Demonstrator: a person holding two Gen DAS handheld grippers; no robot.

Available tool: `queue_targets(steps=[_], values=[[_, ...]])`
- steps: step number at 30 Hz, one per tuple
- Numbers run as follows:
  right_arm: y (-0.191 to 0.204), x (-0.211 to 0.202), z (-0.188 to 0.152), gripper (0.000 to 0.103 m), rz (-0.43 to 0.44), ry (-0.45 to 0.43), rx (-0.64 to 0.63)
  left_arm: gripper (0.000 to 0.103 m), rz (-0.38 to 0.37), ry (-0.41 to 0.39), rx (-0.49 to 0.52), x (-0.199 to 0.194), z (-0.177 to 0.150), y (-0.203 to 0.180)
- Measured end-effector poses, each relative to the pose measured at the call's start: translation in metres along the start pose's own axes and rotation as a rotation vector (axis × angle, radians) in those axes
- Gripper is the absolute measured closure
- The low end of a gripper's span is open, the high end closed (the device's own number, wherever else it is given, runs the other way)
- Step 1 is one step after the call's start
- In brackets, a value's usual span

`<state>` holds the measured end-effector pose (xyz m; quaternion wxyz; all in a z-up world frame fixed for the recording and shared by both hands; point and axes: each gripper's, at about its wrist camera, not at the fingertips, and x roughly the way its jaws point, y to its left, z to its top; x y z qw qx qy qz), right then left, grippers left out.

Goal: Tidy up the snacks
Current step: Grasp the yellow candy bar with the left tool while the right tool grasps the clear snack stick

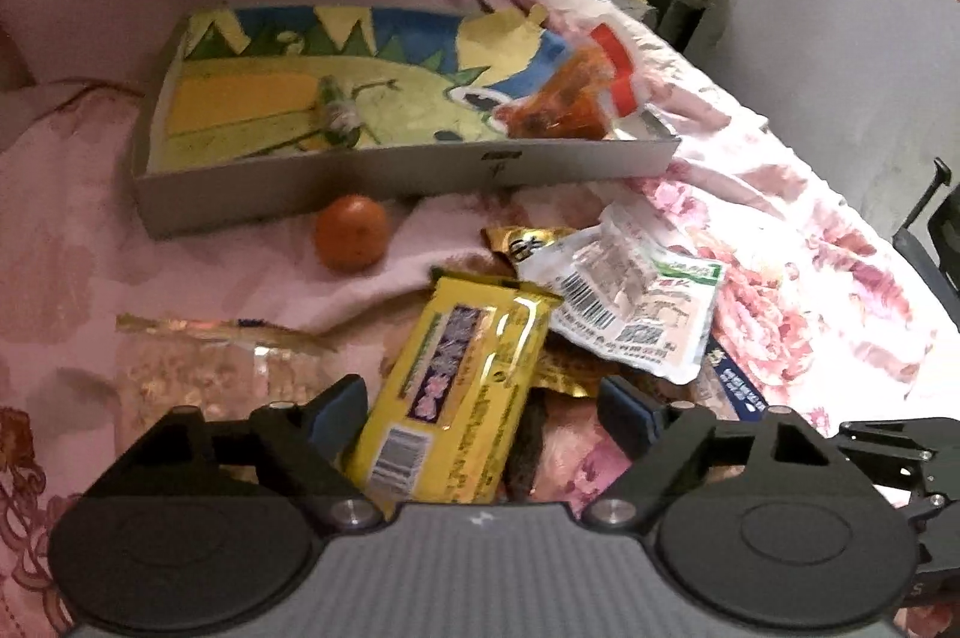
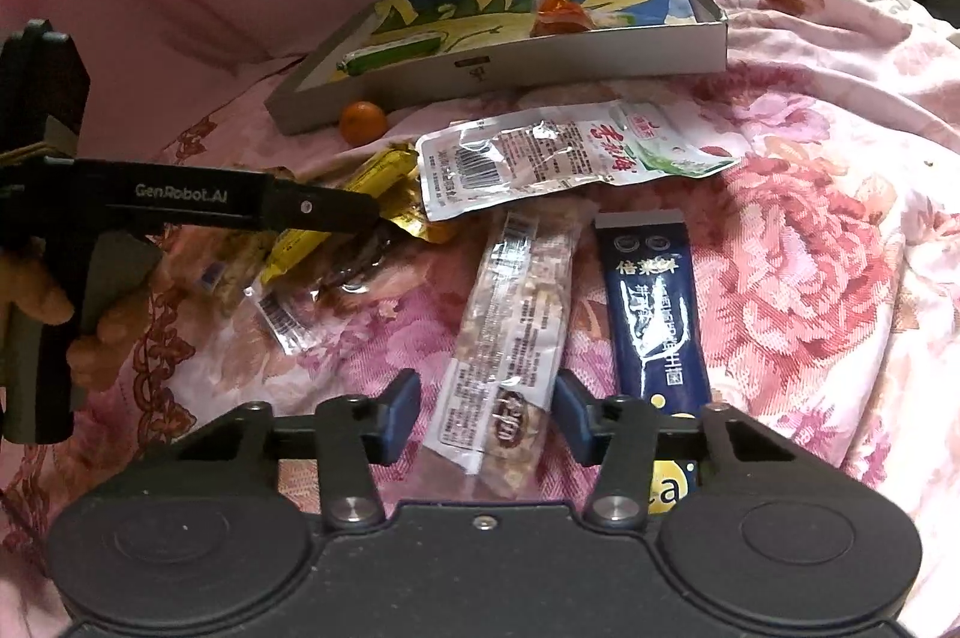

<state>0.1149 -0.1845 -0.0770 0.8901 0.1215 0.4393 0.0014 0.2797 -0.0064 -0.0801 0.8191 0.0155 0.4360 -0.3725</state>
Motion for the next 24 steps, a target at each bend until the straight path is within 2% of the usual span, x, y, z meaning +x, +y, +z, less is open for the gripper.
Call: queue_targets(steps=[4,6,10,11,14,20,24], values=[[0.001,0.000,0.000,0.055,0.001,-0.002,-0.008,0.017,0.010,0.014,0.010,0.002,0.000,-0.003],[0.000,0.000,-0.001,0.055,0.002,-0.003,-0.011,0.020,0.022,0.027,0.027,0.004,-0.001,-0.006],[0.000,0.000,-0.001,0.055,0.003,-0.002,-0.015,0.033,0.047,0.039,0.048,0.004,-0.003,-0.010],[0.001,0.000,-0.001,0.055,0.003,-0.003,-0.018,0.039,0.047,0.041,0.040,0.004,-0.003,-0.009],[0.001,0.000,-0.001,0.055,0.004,-0.005,-0.023,0.045,0.041,0.044,0.002,0.001,-0.004,-0.006],[0.001,0.000,-0.002,0.056,0.005,-0.009,-0.032,0.049,0.036,0.074,-0.016,-0.001,-0.008,-0.015],[0.001,-0.002,-0.002,0.056,0.008,-0.009,-0.030,0.051,0.067,0.108,-0.018,-0.003,-0.011,-0.027]])
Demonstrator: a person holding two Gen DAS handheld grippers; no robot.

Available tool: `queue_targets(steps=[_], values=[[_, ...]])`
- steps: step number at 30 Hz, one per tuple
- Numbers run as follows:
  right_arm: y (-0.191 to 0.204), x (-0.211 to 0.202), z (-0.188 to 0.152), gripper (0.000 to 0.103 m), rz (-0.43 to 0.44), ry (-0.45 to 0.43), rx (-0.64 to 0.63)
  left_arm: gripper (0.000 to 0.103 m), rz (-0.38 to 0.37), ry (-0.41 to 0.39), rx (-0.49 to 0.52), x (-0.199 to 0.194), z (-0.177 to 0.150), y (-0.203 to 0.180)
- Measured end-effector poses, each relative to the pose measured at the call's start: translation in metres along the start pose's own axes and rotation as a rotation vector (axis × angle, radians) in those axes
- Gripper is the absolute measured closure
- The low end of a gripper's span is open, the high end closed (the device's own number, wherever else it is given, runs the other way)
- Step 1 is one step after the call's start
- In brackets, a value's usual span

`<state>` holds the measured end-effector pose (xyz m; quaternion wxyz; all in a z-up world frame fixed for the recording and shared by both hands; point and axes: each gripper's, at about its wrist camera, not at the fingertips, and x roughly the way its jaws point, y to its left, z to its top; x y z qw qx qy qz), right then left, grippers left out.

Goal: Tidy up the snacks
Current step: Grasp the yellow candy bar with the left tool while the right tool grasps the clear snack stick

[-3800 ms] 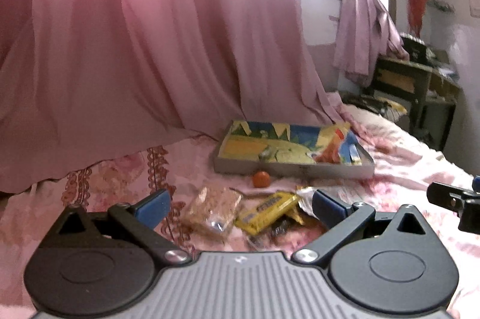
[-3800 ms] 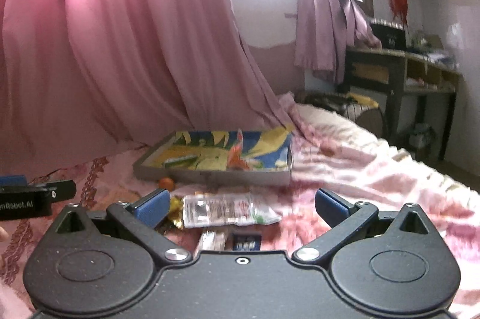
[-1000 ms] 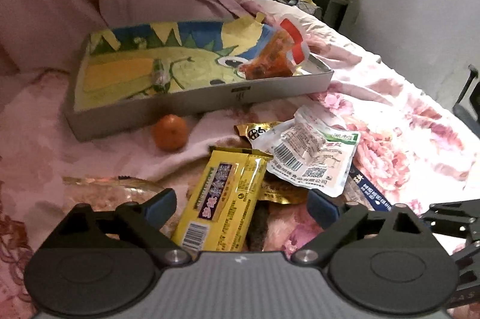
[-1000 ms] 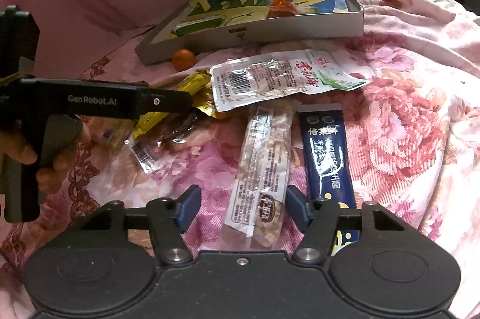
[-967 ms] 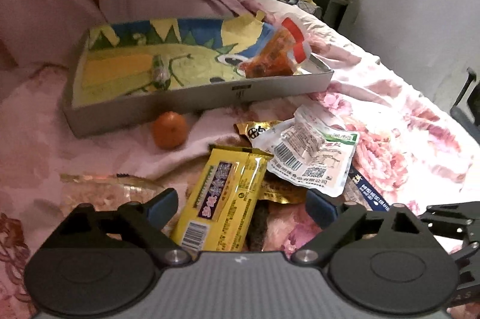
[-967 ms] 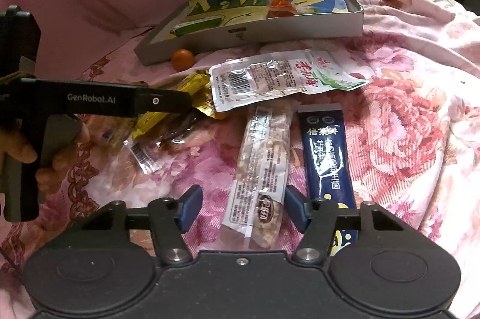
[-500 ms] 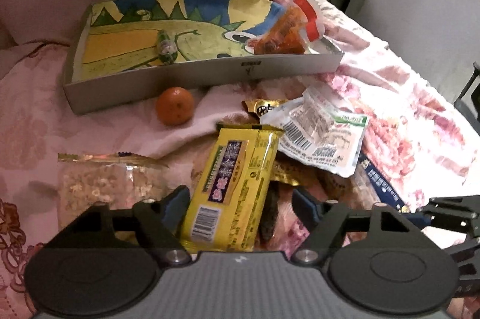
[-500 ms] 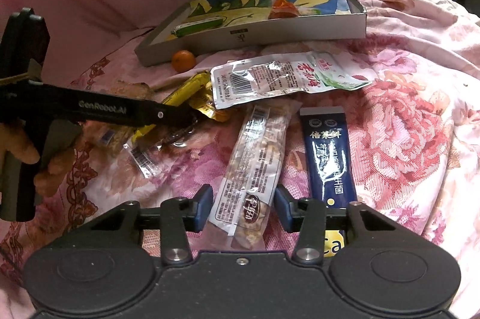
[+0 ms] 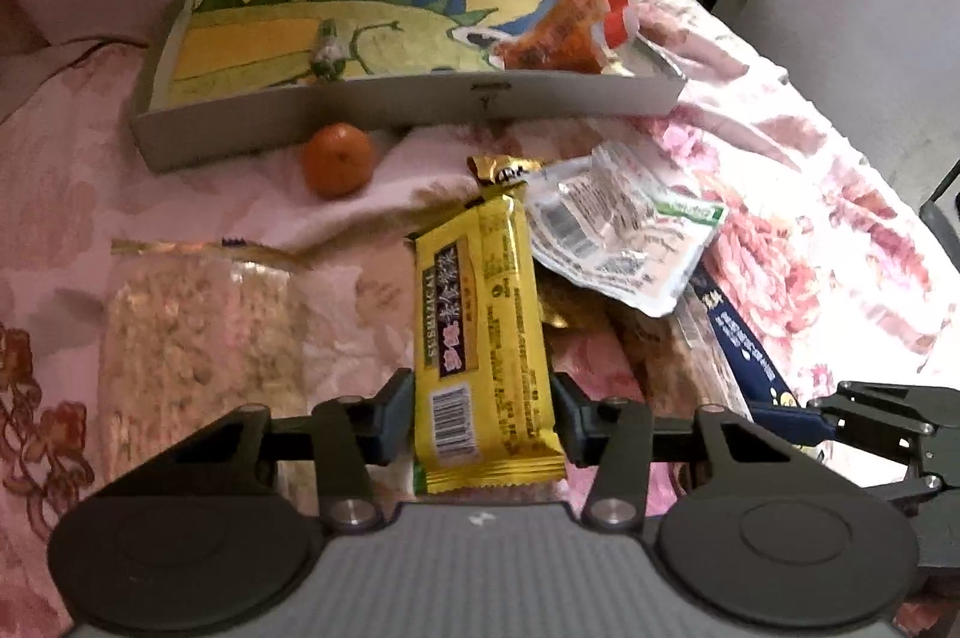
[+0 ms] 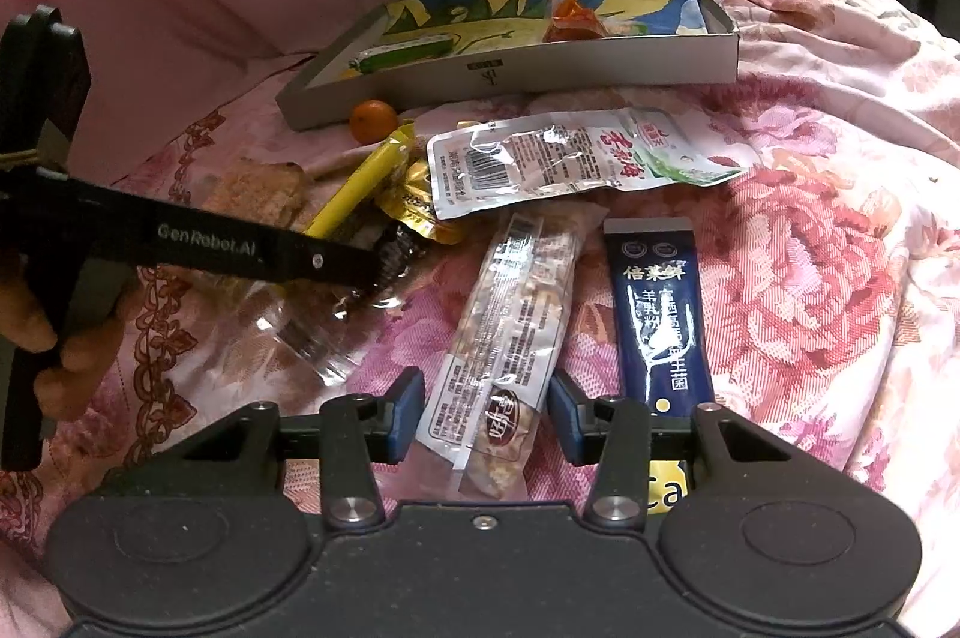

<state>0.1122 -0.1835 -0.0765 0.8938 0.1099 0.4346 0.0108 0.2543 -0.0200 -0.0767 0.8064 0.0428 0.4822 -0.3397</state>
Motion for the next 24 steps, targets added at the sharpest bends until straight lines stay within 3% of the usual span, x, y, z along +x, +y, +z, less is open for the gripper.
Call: queue_targets(steps=[4,8,11,16,20,24], values=[[0.001,-0.001,0.000,0.056,0.000,0.002,-0.001,0.050,0.016,-0.001,-0.042,-0.002,-0.001,-0.001],[0.002,-0.001,-0.001,0.056,-0.001,-0.001,-0.006,0.034,0.015,-0.021,-0.103,-0.003,0.000,0.007],[0.001,-0.001,-0.002,0.056,0.000,-0.007,-0.006,0.029,-0.005,-0.031,-0.137,-0.001,0.002,0.012],[-0.002,0.001,-0.002,0.055,0.003,-0.012,0.024,0.029,0.026,-0.048,-0.111,0.005,0.006,0.009],[-0.002,0.003,0.000,0.054,0.003,-0.016,0.042,0.042,0.049,-0.046,-0.116,0.007,0.007,0.010],[-0.002,0.005,0.001,0.049,0.014,-0.020,0.057,0.048,0.034,-0.043,-0.140,0.005,0.005,0.015]])
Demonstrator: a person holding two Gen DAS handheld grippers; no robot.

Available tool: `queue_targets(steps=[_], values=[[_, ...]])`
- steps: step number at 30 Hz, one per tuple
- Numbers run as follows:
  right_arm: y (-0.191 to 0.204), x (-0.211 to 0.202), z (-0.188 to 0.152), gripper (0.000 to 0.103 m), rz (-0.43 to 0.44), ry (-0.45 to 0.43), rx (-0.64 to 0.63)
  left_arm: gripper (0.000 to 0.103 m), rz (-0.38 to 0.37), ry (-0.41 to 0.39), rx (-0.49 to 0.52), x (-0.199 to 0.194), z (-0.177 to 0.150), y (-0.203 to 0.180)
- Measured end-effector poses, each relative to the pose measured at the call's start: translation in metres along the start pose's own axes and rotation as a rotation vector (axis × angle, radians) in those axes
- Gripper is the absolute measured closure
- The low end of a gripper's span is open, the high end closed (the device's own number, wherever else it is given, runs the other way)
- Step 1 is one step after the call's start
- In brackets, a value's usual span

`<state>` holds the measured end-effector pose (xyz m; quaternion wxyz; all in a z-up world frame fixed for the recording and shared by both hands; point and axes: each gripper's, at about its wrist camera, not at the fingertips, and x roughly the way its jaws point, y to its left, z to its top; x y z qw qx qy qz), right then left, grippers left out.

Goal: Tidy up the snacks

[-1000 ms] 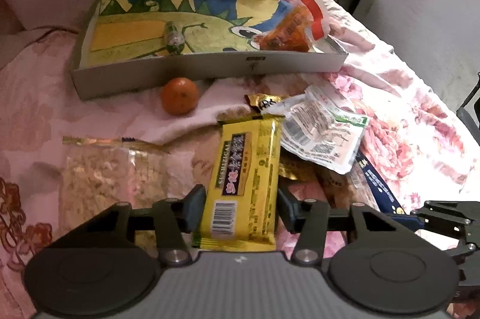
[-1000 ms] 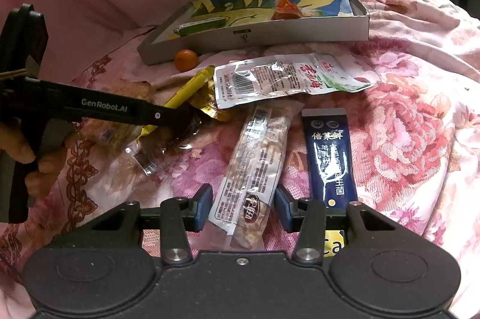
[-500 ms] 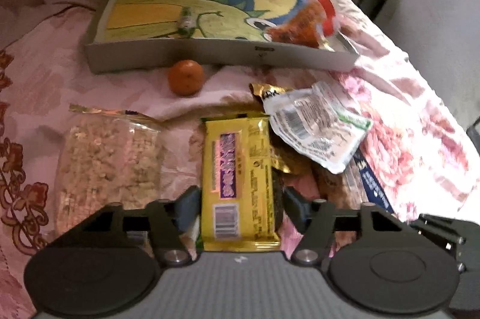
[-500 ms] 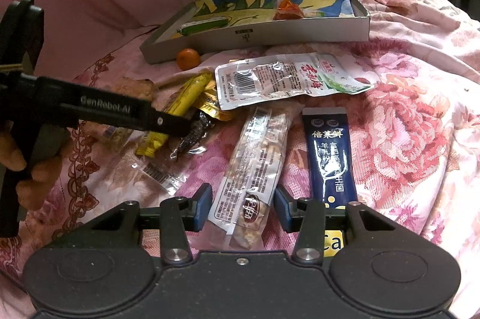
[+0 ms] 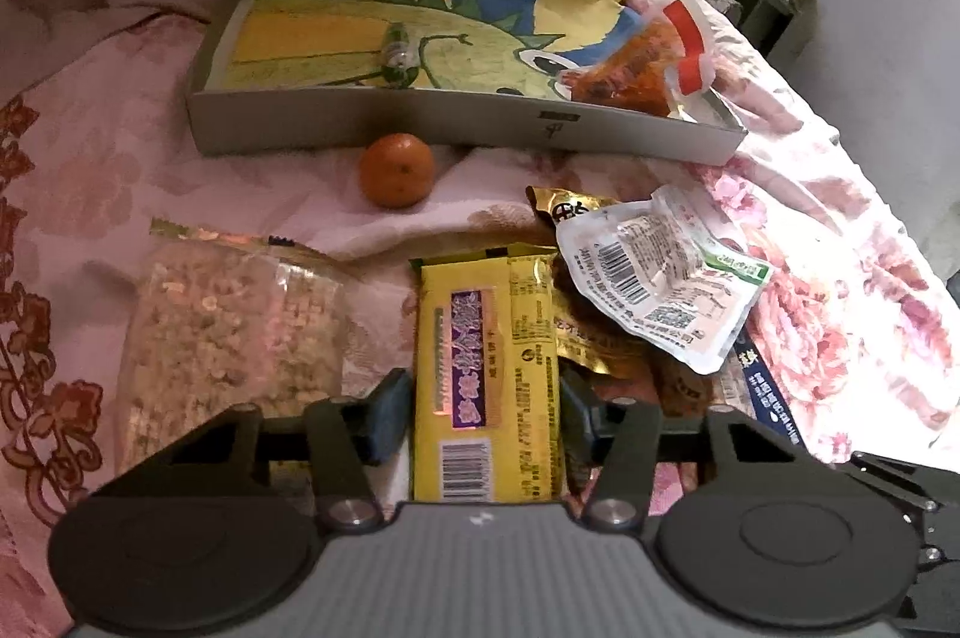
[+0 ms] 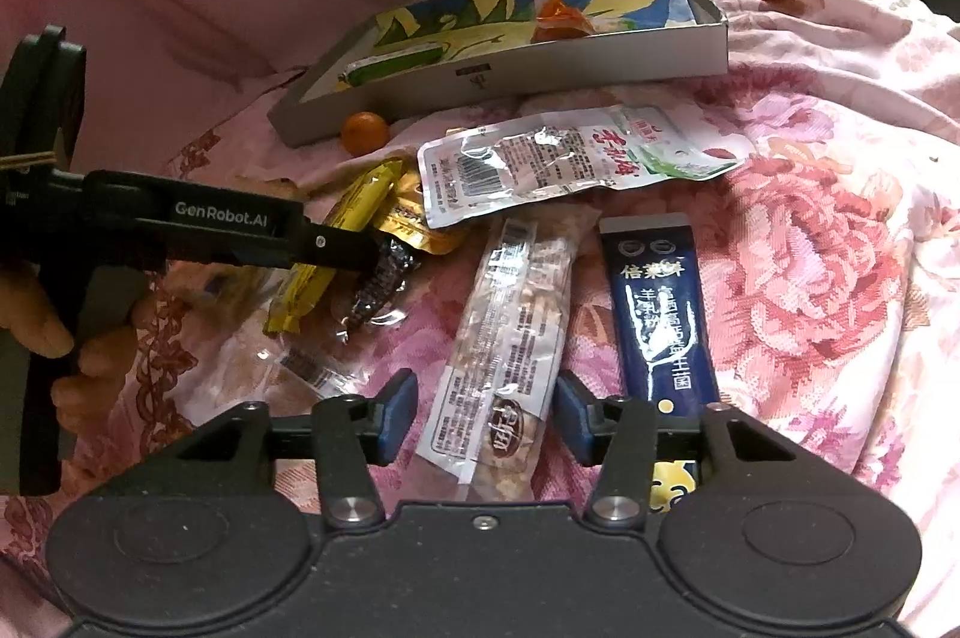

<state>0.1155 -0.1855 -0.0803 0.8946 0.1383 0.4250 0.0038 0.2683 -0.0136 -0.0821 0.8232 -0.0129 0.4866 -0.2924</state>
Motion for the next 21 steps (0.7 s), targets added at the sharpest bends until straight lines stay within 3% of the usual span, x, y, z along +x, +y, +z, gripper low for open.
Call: queue_targets(steps=[10,15,21], values=[[0.002,0.001,-0.001,0.057,-0.020,-0.001,-0.033,0.051,0.017,0.006,-0.022,-0.007,-0.006,-0.009],[0.010,-0.001,-0.005,0.059,-0.053,-0.023,-0.127,0.051,0.037,-0.012,-0.035,-0.019,-0.011,-0.018],[0.026,-0.003,-0.015,0.061,-0.097,-0.063,-0.284,0.052,0.051,0.046,-0.086,-0.023,-0.023,-0.028]])
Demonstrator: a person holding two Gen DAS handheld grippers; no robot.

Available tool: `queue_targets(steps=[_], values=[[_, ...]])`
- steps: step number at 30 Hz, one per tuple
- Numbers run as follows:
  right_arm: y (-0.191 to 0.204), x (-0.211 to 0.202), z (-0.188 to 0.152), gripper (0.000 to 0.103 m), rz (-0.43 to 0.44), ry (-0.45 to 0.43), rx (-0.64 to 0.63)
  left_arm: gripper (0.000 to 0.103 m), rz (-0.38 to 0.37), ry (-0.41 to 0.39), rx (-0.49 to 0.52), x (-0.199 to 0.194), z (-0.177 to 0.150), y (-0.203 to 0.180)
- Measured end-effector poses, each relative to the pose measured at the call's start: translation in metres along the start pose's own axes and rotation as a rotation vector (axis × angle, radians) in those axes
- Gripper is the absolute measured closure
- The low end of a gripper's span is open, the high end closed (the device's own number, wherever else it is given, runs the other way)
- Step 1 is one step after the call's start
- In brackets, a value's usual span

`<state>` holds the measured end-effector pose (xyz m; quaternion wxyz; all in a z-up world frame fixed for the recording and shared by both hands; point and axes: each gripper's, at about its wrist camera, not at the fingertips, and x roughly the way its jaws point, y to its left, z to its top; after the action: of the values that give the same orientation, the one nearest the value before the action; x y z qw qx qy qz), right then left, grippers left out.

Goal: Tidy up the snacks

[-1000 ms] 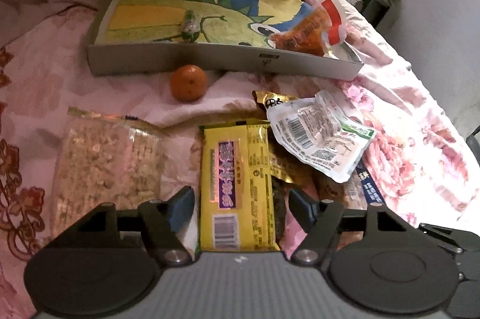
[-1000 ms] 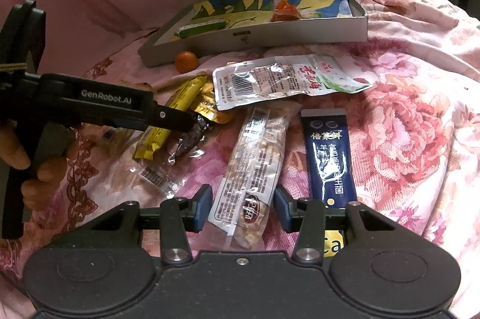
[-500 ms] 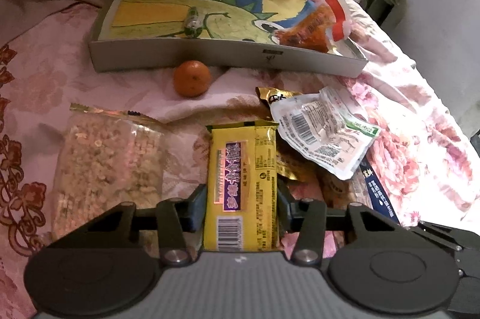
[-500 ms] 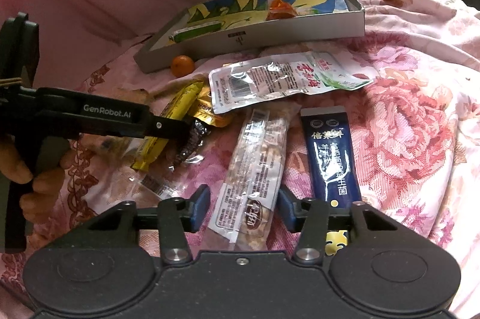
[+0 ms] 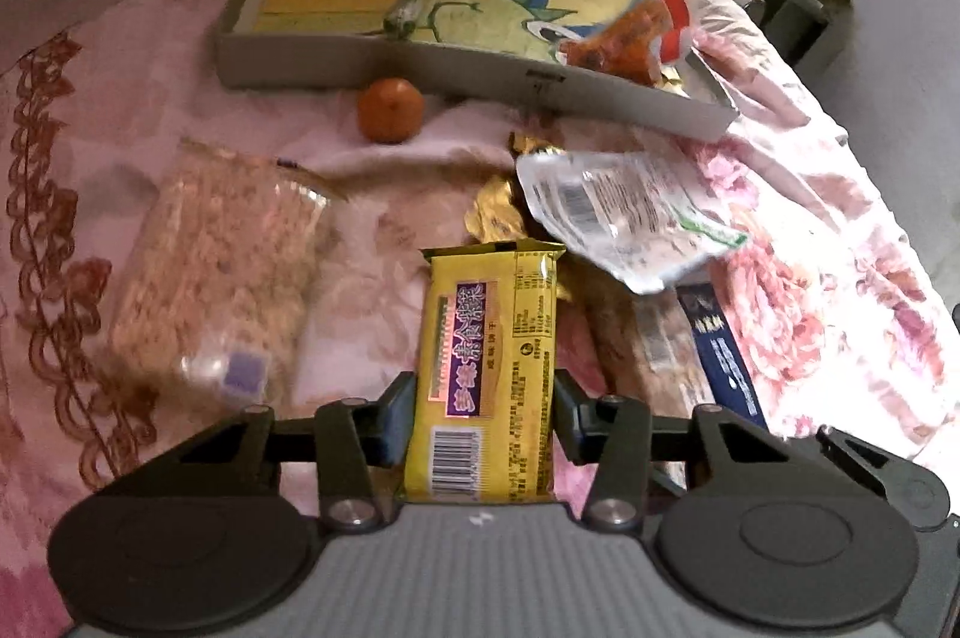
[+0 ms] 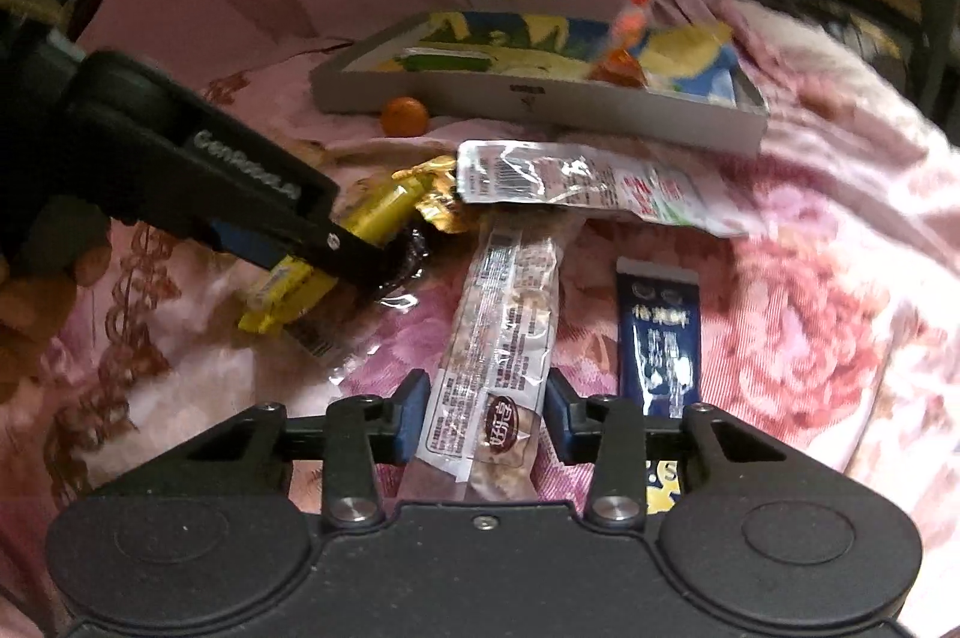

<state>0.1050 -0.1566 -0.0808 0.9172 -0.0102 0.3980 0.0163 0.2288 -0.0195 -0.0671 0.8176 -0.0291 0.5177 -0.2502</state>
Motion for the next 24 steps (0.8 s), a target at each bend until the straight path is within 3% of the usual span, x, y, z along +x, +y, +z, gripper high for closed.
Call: queue_targets(steps=[15,24], values=[[0.036,-0.015,-0.016,0.064,-0.144,-0.111,-0.322,0.052,0.038,-0.135,-0.042,-0.038,-0.007,-0.005],[0.045,-0.025,-0.018,0.065,-0.171,-0.169,-0.391,0.052,0.045,-0.231,-0.062,-0.050,-0.004,-0.003]])
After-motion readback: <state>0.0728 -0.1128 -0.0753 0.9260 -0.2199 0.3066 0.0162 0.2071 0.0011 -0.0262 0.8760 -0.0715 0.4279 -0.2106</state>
